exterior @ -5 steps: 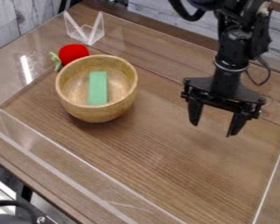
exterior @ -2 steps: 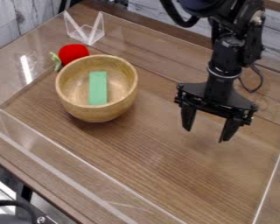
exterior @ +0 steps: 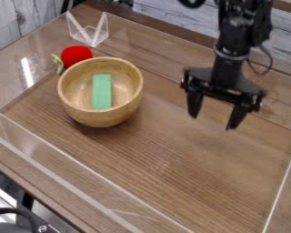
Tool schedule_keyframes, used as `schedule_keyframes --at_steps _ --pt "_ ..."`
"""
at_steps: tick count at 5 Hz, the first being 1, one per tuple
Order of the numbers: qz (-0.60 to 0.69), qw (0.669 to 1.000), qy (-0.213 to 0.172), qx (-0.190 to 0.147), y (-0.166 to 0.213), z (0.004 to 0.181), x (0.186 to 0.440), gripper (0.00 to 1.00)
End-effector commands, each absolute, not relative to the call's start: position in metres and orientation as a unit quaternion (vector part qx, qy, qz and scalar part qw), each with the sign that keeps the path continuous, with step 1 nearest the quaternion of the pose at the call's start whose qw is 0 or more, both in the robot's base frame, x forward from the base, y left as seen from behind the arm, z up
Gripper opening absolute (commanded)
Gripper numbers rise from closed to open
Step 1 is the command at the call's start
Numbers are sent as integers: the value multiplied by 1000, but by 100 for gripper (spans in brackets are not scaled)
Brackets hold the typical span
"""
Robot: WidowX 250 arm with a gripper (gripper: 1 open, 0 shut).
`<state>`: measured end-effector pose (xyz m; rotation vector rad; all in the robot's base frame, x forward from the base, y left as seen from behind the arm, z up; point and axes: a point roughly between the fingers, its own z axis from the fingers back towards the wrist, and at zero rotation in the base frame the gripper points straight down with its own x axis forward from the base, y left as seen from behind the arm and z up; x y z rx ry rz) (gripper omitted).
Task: Put the green block in the brown bowl
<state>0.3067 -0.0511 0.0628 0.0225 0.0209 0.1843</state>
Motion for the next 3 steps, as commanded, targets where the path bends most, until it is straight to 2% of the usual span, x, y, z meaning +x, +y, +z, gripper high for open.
schedule_keyframes --at_steps 1,3 --pt "135 990 -31 -10 -38 83 315 100" --pt "174 985 -16 -7 -41 72 311 100"
